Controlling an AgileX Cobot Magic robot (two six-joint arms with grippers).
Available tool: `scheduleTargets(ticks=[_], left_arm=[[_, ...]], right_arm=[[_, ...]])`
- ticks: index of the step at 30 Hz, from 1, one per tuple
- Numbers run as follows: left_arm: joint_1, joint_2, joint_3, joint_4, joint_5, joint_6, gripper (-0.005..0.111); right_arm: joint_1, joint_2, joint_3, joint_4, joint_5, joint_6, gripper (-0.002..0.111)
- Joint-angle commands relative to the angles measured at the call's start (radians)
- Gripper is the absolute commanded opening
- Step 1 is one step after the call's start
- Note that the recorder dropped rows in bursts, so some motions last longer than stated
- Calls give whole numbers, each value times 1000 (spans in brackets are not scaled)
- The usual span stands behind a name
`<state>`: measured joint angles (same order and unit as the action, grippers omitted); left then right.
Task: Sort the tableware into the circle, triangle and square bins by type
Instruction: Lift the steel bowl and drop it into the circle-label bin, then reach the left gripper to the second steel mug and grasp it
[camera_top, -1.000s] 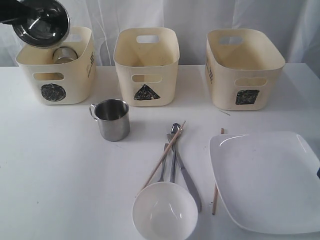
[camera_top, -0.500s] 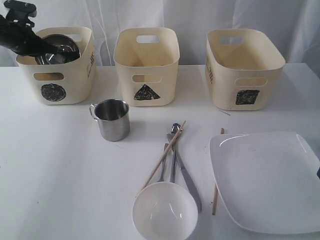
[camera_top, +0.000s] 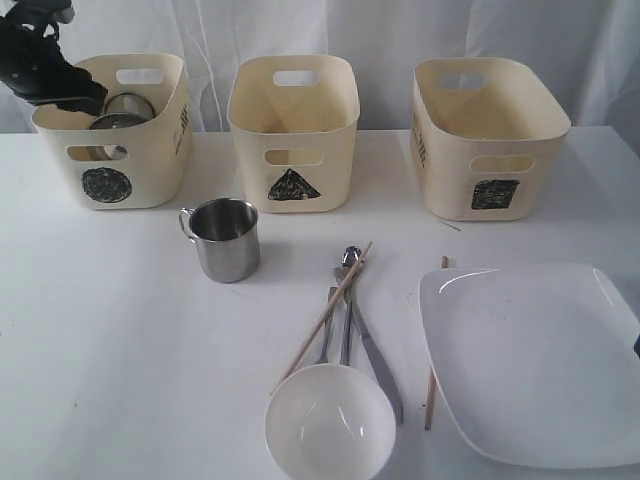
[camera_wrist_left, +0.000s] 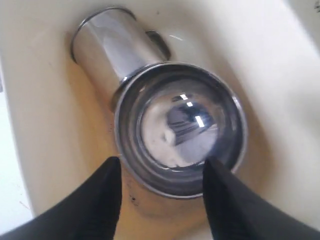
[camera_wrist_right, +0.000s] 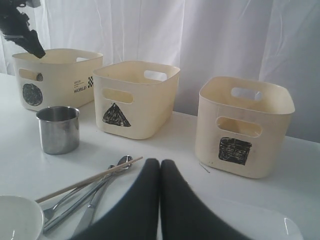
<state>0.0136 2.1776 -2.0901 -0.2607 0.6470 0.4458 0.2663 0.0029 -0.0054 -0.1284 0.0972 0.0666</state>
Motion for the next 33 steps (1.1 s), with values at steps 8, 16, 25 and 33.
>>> scheduleTargets(ticks=[8,16,25,33], left_arm=[[-71,-158,-2,-198,367,43,51],[-220,-158,149,-158,412,46,55],[-305,-158,196,-12,303,51,55],[-306,-123,196,-37,275,108,55]], right_arm=[[-6,-3,5,2,-9,-3,0],[-6,-3,5,2,-9,-3,0],[-6,-3,5,2,-9,-3,0],[-6,-3,5,2,-9,-3,0]])
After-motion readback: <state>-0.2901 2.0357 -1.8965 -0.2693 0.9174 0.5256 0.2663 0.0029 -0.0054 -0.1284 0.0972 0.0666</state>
